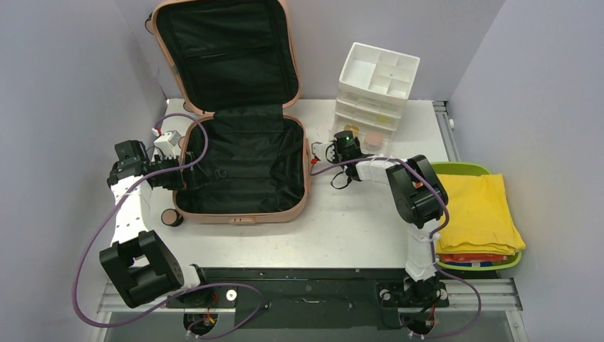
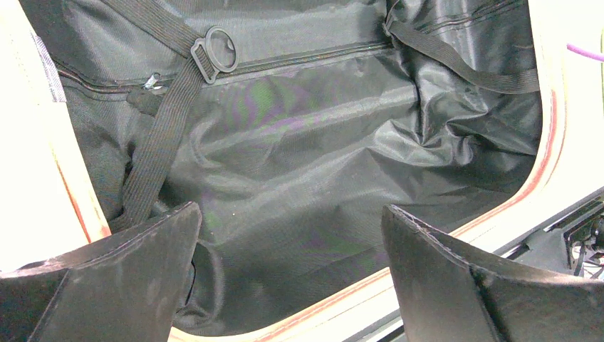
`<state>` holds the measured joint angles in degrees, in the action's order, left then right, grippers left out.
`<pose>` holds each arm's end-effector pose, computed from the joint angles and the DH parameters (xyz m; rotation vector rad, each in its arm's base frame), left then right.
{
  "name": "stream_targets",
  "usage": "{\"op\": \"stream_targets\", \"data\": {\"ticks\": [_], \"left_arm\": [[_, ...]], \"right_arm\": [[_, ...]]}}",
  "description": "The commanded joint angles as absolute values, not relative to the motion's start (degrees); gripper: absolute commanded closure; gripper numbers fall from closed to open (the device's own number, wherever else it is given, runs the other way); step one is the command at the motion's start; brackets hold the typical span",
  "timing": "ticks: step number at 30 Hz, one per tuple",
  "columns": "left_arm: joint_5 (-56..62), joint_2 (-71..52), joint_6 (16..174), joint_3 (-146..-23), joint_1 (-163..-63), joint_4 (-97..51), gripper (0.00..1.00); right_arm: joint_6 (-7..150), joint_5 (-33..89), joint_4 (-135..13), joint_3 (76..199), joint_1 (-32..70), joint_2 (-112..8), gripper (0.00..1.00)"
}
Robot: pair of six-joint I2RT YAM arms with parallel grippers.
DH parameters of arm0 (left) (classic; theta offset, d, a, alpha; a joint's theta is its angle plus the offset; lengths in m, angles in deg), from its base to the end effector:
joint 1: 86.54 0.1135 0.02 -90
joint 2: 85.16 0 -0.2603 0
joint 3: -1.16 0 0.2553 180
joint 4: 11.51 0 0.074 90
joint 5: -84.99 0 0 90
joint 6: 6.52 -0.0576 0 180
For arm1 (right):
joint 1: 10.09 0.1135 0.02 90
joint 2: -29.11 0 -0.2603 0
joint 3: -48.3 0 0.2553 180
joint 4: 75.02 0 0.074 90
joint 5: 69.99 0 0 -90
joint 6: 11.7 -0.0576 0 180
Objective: Open, take out, and arrange the luggage
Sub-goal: Close the drawer of the storage box.
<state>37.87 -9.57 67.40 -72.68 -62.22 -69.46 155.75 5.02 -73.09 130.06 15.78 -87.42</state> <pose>0.2613 0.0751 0.2575 0.0796 2.3389 -0.6401 0.4113 0.1829 0.1233 -1.7066 1.5429 -0.7732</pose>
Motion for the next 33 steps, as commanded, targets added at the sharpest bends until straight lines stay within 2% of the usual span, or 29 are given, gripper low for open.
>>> {"op": "stream_targets", "data": {"ticks": [1, 20, 26, 31, 33], "left_arm": [[38.7, -10.2, 67.5, -74.9, -62.5, -68.2, 0.04], [39.4, -9.7, 67.8, -74.4, -62.5, -67.6, 0.04], [39.2, -9.9, 67.9, -74.1, -62.5, -67.4, 0.04], [39.1, -9.8, 67.9, -74.4, -62.5, -67.6, 0.04], [39.1, -9.8, 67.7, -74.4, -62.5, -67.8, 0.04]], "right_arm": [[157.8, 4.3, -76.4, 132.0, 15.1, -89.0, 0.96], [153.9, 1.9, -70.0, 151.8, 10.5, -99.7, 0.93], [155.3, 1.0, -70.8, 154.5, 10.1, -103.0, 0.93], [154.0, 1.0, -70.3, 153.9, 10.2, -101.0, 0.93], [149.3, 4.6, -59.6, 153.6, 10.8, -96.7, 0.92]]}}
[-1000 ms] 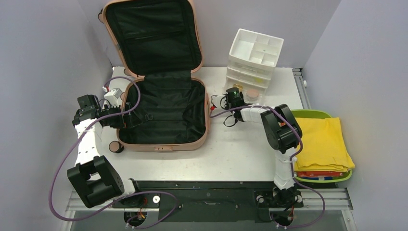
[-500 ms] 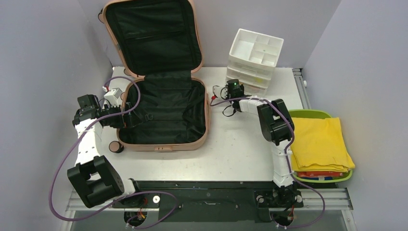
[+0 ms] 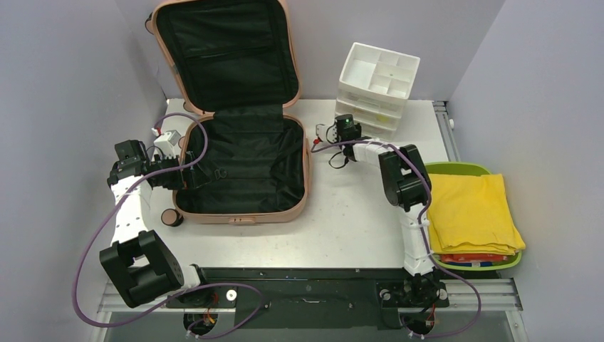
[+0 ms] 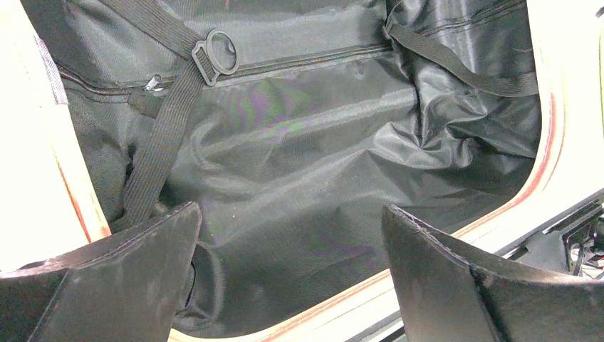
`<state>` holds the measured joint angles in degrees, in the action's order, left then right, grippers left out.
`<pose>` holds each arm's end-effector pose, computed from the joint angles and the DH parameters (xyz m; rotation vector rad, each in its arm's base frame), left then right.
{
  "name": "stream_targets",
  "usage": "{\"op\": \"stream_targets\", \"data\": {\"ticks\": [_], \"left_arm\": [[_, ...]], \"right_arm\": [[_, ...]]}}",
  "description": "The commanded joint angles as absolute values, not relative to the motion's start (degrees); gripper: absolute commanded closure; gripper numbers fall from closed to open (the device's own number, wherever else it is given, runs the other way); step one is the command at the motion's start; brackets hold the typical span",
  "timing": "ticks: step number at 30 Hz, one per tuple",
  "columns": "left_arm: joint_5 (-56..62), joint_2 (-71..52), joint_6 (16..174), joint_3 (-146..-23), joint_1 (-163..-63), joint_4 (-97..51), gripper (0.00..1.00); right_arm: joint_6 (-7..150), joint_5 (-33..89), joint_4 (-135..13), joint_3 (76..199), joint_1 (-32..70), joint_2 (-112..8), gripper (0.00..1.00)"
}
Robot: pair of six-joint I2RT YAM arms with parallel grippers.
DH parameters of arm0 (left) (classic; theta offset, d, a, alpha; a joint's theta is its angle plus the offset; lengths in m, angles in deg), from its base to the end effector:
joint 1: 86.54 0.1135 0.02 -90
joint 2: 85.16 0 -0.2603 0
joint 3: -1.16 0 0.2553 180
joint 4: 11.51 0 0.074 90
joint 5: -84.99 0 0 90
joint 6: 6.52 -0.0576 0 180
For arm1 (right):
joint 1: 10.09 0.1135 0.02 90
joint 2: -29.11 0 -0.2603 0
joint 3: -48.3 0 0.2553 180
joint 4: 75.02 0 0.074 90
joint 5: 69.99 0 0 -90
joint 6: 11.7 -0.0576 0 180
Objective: Open, take out, and arrange the luggage
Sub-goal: Close the drawer of the storage box.
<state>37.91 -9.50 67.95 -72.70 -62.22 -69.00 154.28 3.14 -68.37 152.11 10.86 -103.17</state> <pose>0.2622 0.0755 0.2578 0.0720 2.3349 -0.6410 0.4964 0.1722 0.1101 -1.5906 1.6435 -0.8469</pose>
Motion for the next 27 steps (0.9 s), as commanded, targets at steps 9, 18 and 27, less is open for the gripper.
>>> {"op": "stream_targets", "data": {"ticks": [9, 18, 27], "left_arm": [[39.6, -9.3, 67.5, -74.6, -62.6, -67.8, 0.04], [39.7, -9.8, 67.7, -73.5, -62.7, -67.1, 0.04], [38.7, -10.2, 67.6, -72.8, -62.6, -66.9, 0.04]], "right_arm": [[129.0, 30.9, -23.6, 174.5, 9.6, -81.2, 0.52], [121.2, 34.5, -36.0, 181.0, 5.7, -81.7, 0.16], [95.1, 18.6, -49.2, 181.9, 4.9, -87.9, 0.2]]}}
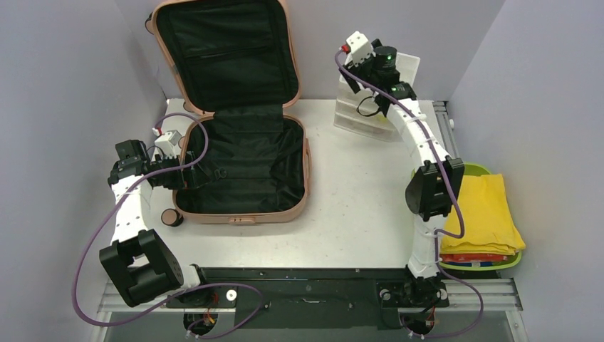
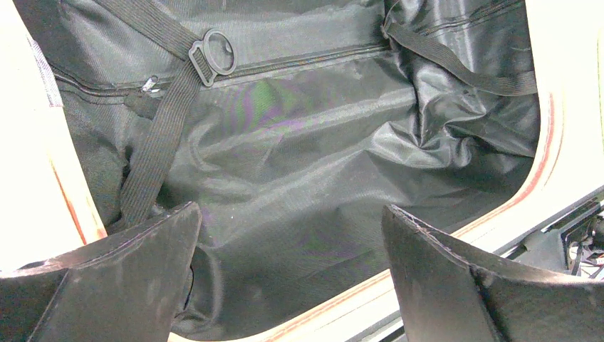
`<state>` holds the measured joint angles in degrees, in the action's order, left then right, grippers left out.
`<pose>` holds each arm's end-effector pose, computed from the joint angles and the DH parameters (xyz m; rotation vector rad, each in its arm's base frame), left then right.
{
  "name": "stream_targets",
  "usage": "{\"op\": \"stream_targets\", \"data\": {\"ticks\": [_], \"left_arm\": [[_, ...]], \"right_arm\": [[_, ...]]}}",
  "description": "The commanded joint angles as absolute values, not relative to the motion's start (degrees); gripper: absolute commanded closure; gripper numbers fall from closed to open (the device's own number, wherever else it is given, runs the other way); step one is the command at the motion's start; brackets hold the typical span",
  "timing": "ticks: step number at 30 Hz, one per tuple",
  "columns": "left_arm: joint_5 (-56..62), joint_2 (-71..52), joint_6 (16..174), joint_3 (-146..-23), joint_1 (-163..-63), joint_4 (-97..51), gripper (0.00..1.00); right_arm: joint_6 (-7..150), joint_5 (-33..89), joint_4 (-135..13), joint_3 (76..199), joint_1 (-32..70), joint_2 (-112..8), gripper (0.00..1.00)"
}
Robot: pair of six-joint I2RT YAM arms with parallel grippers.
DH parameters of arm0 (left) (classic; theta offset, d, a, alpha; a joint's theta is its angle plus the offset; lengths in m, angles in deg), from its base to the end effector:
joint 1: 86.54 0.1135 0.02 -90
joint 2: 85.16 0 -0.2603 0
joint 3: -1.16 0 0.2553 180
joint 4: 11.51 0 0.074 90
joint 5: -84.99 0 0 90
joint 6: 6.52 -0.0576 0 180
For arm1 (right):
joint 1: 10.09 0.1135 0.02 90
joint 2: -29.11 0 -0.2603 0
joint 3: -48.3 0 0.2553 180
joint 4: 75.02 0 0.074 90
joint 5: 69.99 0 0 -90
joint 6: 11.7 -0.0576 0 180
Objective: Open, take out, and arrange the luggage
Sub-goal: Close the drawer of the storage box, then adjust the storage box at the center of the board.
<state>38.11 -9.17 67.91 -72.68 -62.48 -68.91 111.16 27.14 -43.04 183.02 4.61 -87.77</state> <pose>0.2634 0.0745 0.2564 0.0772 2.3367 -0.6496 0.4895 0.1358 0.3918 -0.8125 1.6253 -0.1116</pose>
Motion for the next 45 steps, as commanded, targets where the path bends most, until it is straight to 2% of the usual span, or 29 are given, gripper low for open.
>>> {"op": "stream_targets", "data": {"ticks": [1, 16, 23, 33, 38, 45], "left_arm": [[38.6, -10.1, 67.6, -72.9, -62.6, -66.8, 0.04], [38.5, -8.9, 67.7, -72.8, -62.6, -66.4, 0.04], [38.9, -8.9, 67.7, -73.0, -62.6, -66.5, 0.04], [38.9, -9.1, 67.9, -72.8, -62.6, -66.5, 0.04], [38.6, -9.1, 67.9, -72.8, -62.6, -66.5, 0.04], [38.2, -8.6, 67.8, -72.8, -62.6, -66.6, 0.04]], "right_arm": [[93.4, 16.1, -49.1, 181.7, 5.1, -87.7, 0.21], [76.7, 1.7, -45.9, 181.5, 6.5, -89.2, 0.27], [65.0, 3.4, -41.4, 179.4, 5.5, -87.4, 0.31], [64.6, 2.6, -42.3, 182.6, 5.2, -92.7, 0.36], [65.5, 1.0, -43.1, 185.8, 5.2, -96.6, 0.45], [67.7, -1.7, -44.5, 186.7, 5.3, -99.3, 0.51]]}}
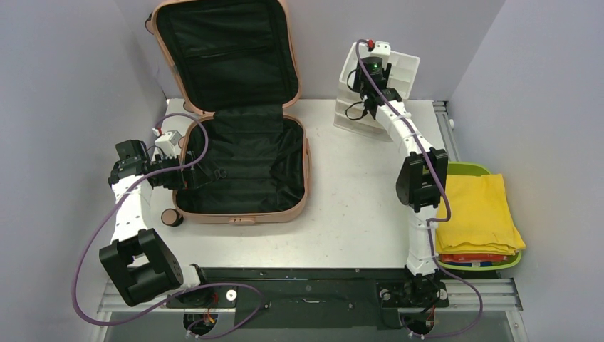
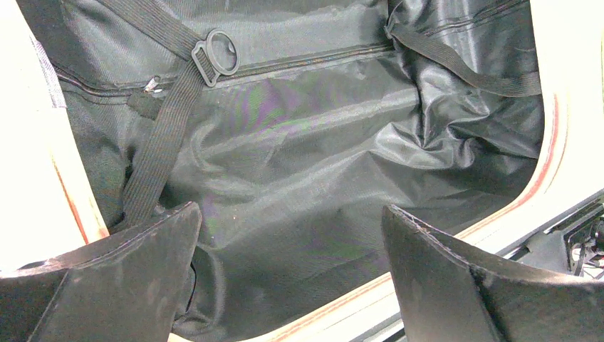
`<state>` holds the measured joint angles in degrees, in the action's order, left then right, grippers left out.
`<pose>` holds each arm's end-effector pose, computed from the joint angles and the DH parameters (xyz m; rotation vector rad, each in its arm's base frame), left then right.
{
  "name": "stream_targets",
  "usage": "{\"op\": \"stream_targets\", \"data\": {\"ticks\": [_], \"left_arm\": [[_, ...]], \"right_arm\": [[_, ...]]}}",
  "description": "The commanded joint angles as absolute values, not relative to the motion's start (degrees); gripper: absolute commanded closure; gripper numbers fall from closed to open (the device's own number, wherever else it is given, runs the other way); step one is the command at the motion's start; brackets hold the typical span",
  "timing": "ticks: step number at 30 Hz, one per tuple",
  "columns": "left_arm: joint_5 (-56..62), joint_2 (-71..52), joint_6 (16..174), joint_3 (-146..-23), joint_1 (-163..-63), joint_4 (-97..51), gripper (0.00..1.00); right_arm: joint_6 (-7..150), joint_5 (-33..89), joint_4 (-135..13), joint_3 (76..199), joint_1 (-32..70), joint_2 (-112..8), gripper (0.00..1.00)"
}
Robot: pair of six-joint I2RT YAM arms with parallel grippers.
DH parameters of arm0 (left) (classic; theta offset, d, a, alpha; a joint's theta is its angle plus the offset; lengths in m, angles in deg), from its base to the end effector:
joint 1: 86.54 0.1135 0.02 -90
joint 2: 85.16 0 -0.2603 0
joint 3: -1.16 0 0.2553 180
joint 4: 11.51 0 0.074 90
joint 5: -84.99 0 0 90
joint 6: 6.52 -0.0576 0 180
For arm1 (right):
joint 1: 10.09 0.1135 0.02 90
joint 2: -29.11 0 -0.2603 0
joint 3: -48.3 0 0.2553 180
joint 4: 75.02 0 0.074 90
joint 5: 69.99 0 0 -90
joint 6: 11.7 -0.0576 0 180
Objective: Open, take out, and arrange the luggage
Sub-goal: Adjust the storage box at the center of the board.
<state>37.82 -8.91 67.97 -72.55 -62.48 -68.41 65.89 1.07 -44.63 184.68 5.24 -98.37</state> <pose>0.2646 0.0753 0.2549 0.0751 2.3382 -0.6433 0.5355 0.1274 0.3125 0.1684 1.9173 0.0025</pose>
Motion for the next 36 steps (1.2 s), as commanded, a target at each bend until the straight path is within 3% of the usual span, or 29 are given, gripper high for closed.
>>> {"op": "stream_targets", "data": {"ticks": [1, 6, 14, 16, 36], "left_arm": [[38.2, -8.6, 67.8, -72.9, -62.6, -66.7, 0.04], [38.1, -8.7, 67.8, -72.7, -62.6, -66.7, 0.04], [37.7, -9.3, 67.8, -72.5, -62.5, -66.6, 0.04], [37.7, -9.4, 67.7, -72.5, -62.5, -66.7, 0.04], [38.8, -10.6, 67.8, -72.3, -62.5, -66.8, 0.04]], "right_arm": [[68.1, -2.0, -44.6, 186.7, 5.3, -99.3, 0.52], [70.2, -3.5, -46.3, 186.0, 5.2, -99.4, 0.59], [70.8, -2.6, -46.9, 186.6, 4.6, -99.2, 0.96], [70.2, -1.7, -45.7, 186.4, 4.3, -98.5, 1.0], [67.8, 6.7, -40.4, 167.5, 3.2, -79.7, 1.0]]}}
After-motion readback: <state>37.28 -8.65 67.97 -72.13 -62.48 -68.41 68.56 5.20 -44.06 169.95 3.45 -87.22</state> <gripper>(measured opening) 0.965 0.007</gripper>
